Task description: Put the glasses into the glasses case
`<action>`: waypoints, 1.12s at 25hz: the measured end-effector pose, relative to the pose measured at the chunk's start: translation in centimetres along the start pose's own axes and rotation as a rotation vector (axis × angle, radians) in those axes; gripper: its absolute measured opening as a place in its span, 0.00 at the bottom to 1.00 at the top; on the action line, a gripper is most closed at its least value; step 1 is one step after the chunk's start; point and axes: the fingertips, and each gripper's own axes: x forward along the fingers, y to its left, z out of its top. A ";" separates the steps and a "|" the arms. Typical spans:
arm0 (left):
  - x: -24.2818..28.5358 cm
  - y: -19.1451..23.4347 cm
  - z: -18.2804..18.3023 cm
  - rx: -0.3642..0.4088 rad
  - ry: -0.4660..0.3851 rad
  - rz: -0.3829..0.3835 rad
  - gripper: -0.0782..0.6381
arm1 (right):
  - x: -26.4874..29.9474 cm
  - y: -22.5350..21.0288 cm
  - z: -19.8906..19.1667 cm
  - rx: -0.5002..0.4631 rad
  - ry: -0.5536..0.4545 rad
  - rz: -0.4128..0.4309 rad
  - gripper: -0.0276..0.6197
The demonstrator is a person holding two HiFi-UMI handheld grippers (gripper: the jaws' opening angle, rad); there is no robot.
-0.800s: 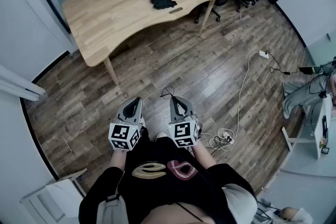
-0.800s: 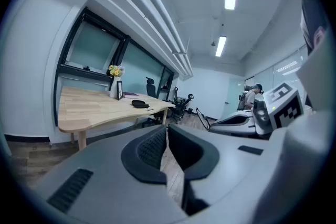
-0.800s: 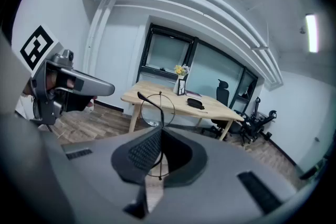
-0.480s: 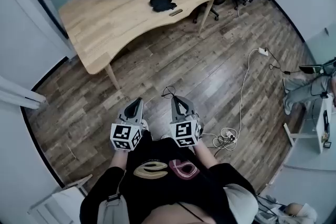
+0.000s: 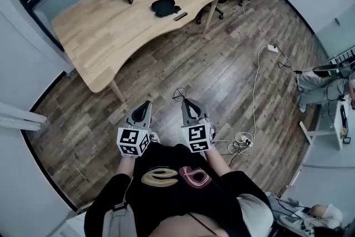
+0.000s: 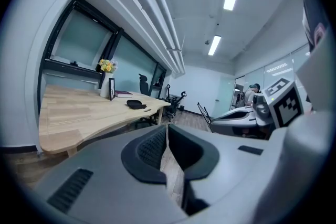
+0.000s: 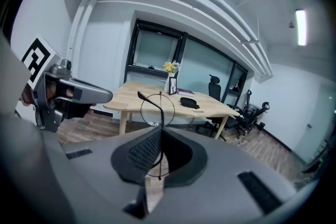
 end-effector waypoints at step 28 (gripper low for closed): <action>5.5 2.9 1.0 -0.025 0.026 -0.026 0.15 | 5.3 -2.3 -0.1 0.100 0.014 0.021 0.07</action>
